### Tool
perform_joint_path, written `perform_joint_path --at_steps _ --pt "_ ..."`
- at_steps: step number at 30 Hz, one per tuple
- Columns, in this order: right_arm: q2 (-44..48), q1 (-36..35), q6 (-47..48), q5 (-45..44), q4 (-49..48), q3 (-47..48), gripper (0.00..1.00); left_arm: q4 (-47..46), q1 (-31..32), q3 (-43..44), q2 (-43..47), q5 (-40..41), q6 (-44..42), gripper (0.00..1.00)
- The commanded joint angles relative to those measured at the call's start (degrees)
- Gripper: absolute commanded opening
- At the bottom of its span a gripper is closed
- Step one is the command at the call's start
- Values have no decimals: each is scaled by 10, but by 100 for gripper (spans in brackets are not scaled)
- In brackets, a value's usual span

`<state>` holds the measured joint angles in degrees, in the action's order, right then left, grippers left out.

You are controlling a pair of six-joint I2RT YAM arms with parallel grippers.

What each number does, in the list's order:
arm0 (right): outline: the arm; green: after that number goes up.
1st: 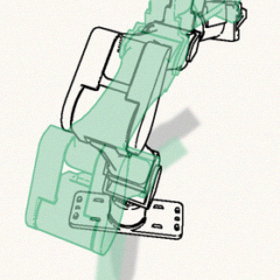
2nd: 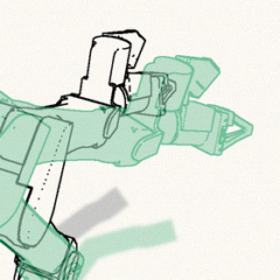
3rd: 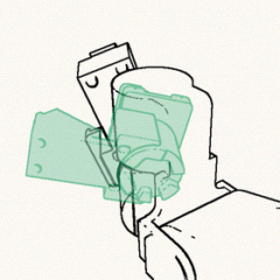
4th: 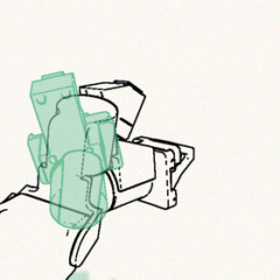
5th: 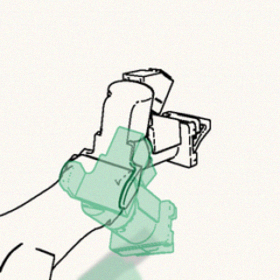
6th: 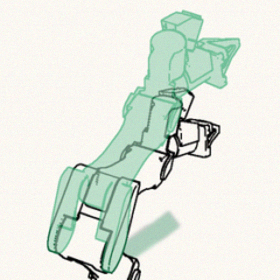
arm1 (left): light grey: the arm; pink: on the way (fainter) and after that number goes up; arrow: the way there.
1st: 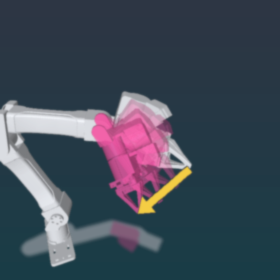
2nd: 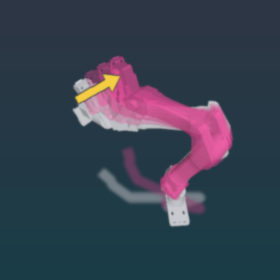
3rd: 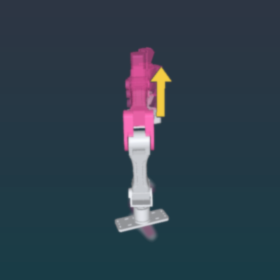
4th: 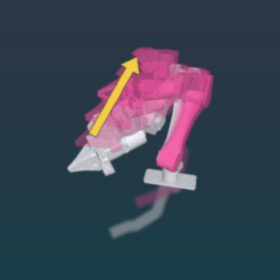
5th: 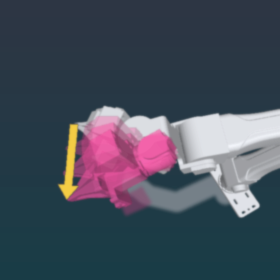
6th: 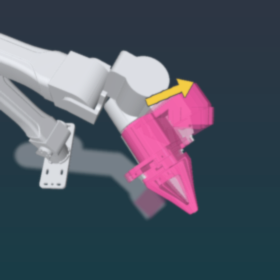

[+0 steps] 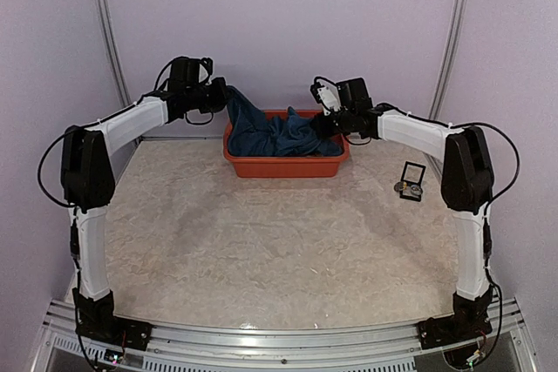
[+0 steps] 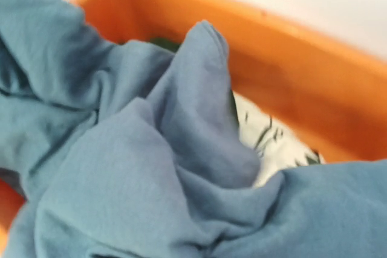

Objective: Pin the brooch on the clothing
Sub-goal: Pick up the crumped clothing from the bin, then place the crumpled clothing at the center of the board.

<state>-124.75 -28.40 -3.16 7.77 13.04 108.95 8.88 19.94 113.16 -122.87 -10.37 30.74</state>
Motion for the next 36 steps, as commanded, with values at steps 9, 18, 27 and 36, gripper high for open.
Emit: perform_joint_path --at_steps 9,18,27,36 --pt "184 -20 24 24 -65 -148 0 -26 27 -121 186 8 -37 0" --pt "329 -40 87 41 -83 -260 0 -32 65 -193 318 31 -77 0" --pt "462 -63 104 42 -71 -356 0 7 98 -281 455 68 -104 0" --pt "587 -165 83 -34 6 -460 0 95 241 -420 604 211 -115 0"
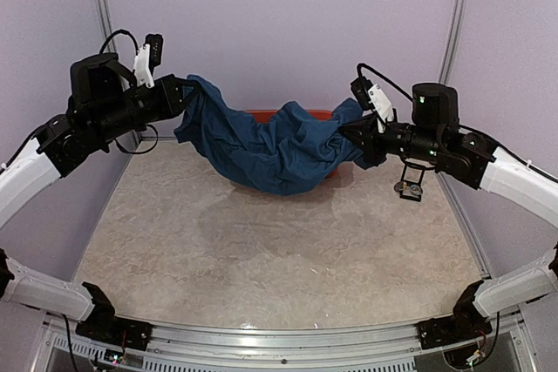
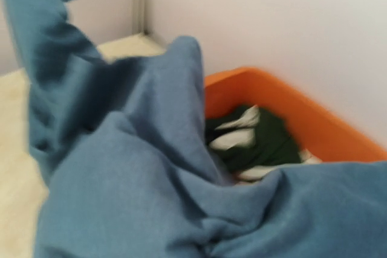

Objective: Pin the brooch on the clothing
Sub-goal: Place the crumpled clothing at the center of the board.

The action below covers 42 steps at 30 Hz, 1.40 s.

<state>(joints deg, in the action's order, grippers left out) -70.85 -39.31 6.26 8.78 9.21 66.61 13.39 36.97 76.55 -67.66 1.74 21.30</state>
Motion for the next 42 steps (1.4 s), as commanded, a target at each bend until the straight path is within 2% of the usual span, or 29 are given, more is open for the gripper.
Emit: perform_joint_path --at_steps 1,7,13,18,23,28,31,34,36,39,42 --pt "58 -72 -14 -57 51 -47 0 49 94 -71 72 110 -20 0" --pt "103 -113 -44 -117 51 -108 0 51 172 -155 164 177 5 0" --pt "180 -115 -78 -189 23 -158 0 86 203 -181 221 219 18 0" --pt "223 -116 -75 -165 27 -158 0 100 238 -171 249 243 10 0" --pt "235 -122 -69 -104 24 -161 0 107 296 -142 252 308 -17 0" --pt "251 -134 -68 -74 -16 -188 0 44 400 -148 233 420 -91 0" --pt "255 -140 -70 -123 -32 -204 0 21 423 -149 205 489 -136 0" --pt "228 -139 -90 -243 -18 -200 0 13 402 -147 173 528 -145 0" --pt "203 -140 -97 -301 -18 -197 0 35 347 -145 162 502 -102 0" --pt "156 -140 -123 -394 -18 -192 0 91 211 -151 153 384 -3 0" --pt "100 -131 -146 -464 -15 -186 0 79 82 -174 130 268 47 0"
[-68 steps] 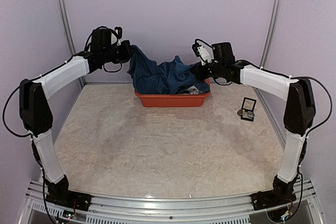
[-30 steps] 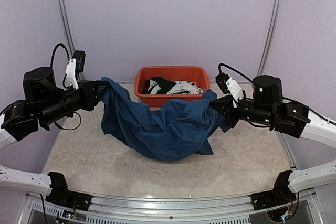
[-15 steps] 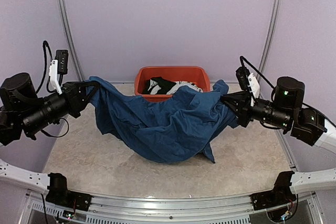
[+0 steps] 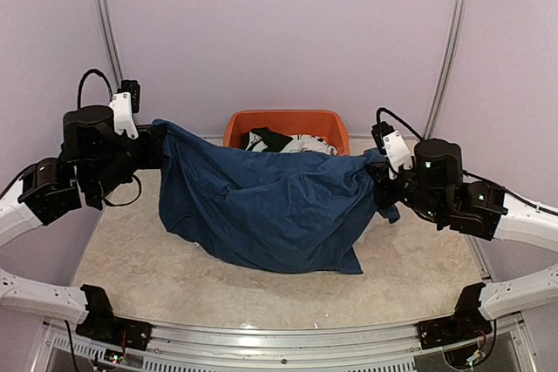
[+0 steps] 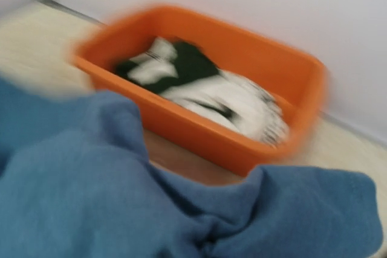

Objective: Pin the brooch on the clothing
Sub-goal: Place the crumpled clothing at the center of the board.

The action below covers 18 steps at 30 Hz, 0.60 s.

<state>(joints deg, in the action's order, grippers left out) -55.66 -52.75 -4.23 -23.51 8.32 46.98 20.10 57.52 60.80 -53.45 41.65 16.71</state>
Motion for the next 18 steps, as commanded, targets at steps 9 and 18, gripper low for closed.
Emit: perform_joint_path --at_steps 9,18 --pt "-245 90 -100 -126 -30 18 0 -76 -295 2 -252 -297 105 0" --pt "-398 117 -104 -124 9 115 26 -53 -326 159 -494 -266 92 50"
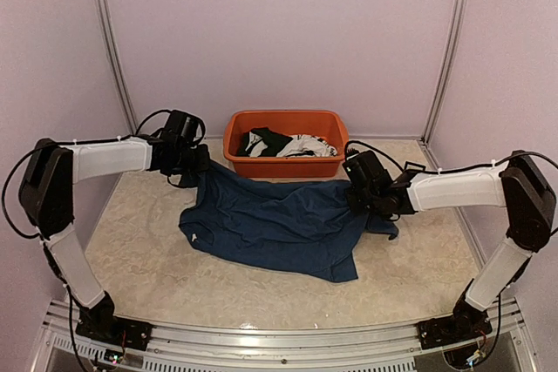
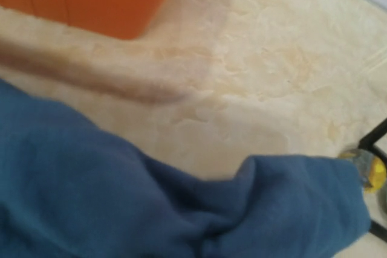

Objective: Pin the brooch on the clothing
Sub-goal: Place the crumpled clothing at the center of the board.

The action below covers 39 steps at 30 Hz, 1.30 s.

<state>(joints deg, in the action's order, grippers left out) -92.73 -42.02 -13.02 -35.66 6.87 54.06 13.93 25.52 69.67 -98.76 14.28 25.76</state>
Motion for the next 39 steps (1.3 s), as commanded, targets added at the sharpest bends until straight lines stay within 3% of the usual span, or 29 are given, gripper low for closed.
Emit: perform_joint_path --at_steps 1,3,5,7,12,16,20,23,32,39 --pt "-25 10 -18 9 29 48 44 11 -6 75 -48 11 7 73" --pt "-11 10 -22 30 42 51 69 20 -6 78 -41 13 21 95" --pt "12 9 -25 40 60 51 84 28 -6 70 -17 14 34 99" --pt "42 7 -25 61 83 50 87 39 -5 50 14 15 47 99" --pt "126 -38 -2 164 120 25 87 48 10 -78 164 -28 108 99" --pt "160 -99 6 232 106 -29 85 56 75 -207 295 -27 167 99" --pt "154 -143 6 271 72 -76 82 39 137 -327 390 -36 242 96" --pt "126 -169 5 303 63 -83 80 49 159 -363 449 -27 266 91" --pt "35 -196 -58 306 108 -72 75 76 175 -365 473 -32 284 90" --pt "29 -197 -103 329 105 -99 70 69 198 -371 447 -24 315 90"
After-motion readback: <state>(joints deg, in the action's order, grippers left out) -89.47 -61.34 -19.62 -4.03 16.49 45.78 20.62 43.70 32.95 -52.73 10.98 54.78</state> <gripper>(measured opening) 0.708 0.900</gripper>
